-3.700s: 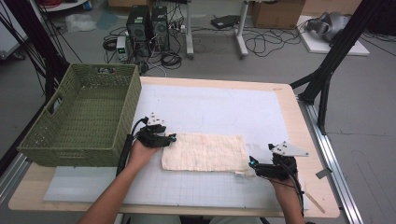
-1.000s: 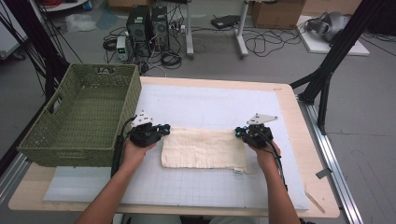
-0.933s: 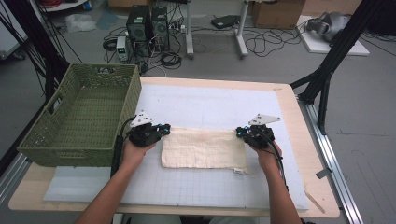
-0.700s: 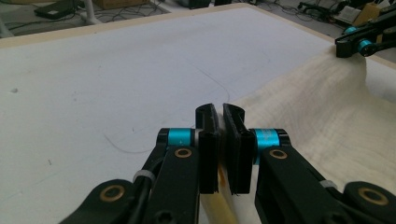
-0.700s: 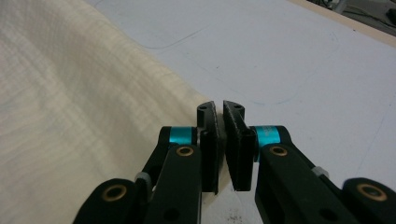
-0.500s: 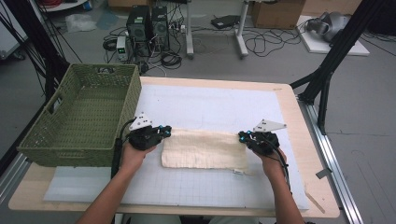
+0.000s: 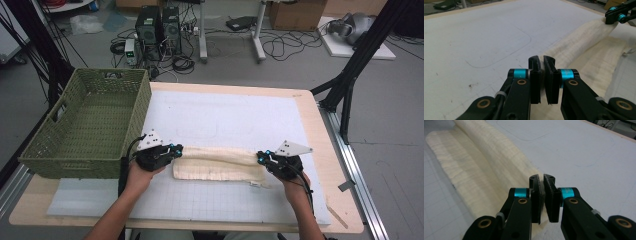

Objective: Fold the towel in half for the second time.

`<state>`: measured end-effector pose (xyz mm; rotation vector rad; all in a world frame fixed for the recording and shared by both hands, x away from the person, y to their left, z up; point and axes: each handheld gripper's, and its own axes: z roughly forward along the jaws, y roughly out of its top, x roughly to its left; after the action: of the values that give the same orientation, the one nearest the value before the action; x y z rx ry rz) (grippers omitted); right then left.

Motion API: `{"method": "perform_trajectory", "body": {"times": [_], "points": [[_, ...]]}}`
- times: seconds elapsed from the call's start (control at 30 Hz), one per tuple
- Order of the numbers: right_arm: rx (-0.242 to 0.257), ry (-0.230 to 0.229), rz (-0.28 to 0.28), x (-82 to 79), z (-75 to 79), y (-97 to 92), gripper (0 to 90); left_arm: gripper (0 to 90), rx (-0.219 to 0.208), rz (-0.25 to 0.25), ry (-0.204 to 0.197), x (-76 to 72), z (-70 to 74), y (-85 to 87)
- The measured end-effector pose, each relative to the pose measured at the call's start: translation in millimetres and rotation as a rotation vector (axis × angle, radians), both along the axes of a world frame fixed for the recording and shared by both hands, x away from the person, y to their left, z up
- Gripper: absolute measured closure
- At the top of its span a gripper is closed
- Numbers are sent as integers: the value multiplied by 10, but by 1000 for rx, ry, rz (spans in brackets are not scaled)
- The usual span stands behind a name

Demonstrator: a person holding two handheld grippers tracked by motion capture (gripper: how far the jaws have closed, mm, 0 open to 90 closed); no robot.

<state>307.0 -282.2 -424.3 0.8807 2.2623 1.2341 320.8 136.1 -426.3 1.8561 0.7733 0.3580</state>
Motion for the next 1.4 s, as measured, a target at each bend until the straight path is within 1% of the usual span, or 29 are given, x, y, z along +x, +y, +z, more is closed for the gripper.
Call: {"method": "perform_trajectory", "body": {"times": [0.03, 0.1, 0.2, 0.23, 0.33, 0.4, 0.43, 0.47, 0.5, 0.53, 0.57, 0.6, 0.63, 0.7, 0.73, 0.77, 0.83, 0.87, 0.9, 0.93, 0.97, 1.0, 1.07, 1.13, 1.17, 1.2, 1.27, 1.33, 1.4], "points": [[4, -1, 5, -25, -10, -4, 845, 839, -3, 1, 6, -16, -14, 1], [13, 0, 9, -59, -26, -10, 845, 838, 6, -2, 22, -49, -40, 10], [16, 7, 16, -106, -41, -14, 845, 837, 15, -10, 32, -119, -71, 34], [13, 7, 22, -120, -45, -17, 844, 836, 13, -13, 35, -140, -81, 36], [3, 12, 32, -157, -62, -22, 844, 825, 30, -22, 50, -187, -116, 45], [-3, 23, 33, -184, -74, -20, 845, 818, 31, -28, 61, -207, -125, 52], [-10, 19, 34, -197, -79, -18, 846, 809, 26, -30, 72, -223, -122, 47], [-15, 22, 39, -216, -82, -18, 846, 781, 23, -30, 81, -232, -114, 47], [-20, 20, 39, -226, -83, -20, 845, 739, 12, -28, 92, -240, -100, 49], [-22, 23, 41, -237, -83, -25, 845, 672, -18, -10, 96, -246, -73, 50], [-22, 23, 40, -245, -83, -35, 845, 579, -46, 6, 91, -244, -38, 54], [-16, 25, 42, -249, -82, -45, 845, 521, -65, 22, 82, -241, -4, 56], [-12, 26, 42, -250, -82, -48, 845, 494, -85, 33, 64, -231, 43, 64], [-13, 25, 43, -260, -78, -49, 842, 483, -107, 55, 28, -214, 119, 67], [-11, 25, 46, -263, -78, -44, 837, 488, -110, 56, 25, -193, 132, 57], [-12, 30, 52, -269, -76, -38, 832, 498, -104, 46, 37, -157, 123, 32], [-16, 36, 65, -287, -65, -31, 803, 521, -82, 43, 50, -106, 84, -19], [-16, 35, 66, -294, -58, -36, 766, 544, -65, 41, 59, -74, 46, -62], [-1, 38, 57, -298, -38, -52, 740, 558, -49, 42, 62, -54, 24, -88], [9, 44, 54, -297, -22, -68, 714, 586, -27, 41, 76, -27, -8, -122], [35, 45, 42, -295, 7, -98, 665, 609, -17, 37, 92, -17, -26, -139], [57, 53, 27, -299, 26, -114, 625, 624, 6, 38, 113, -9, -52, -167], [117, 33, -23, -294, 86, -165, 562, 648, 40, 28, 121, -20, -89, -197], [137, 16, -59, -294, 130, -175, 522, 659, 62, 23, 124, -37, -112, -216], [146, 1, -94, -286, 165, -172, 526, 668, 60, 17, 130, -44, -125, -220], [144, -3, -122, -280, 187, -156, 532, 679, 71, 13, 132, -48, -134, -222], [124, -15, -174, -244, 206, -99, 538, 687, 73, 8, 138, -60, -152, -226], [95, -29, -192, -182, 207, -10, 540, 692, 75, 5, 141, -77, -160, -224], [51, -20, -197, -108, 195, 111, 540, 694, 72, -7, 147, -92, -162, -220]]}}
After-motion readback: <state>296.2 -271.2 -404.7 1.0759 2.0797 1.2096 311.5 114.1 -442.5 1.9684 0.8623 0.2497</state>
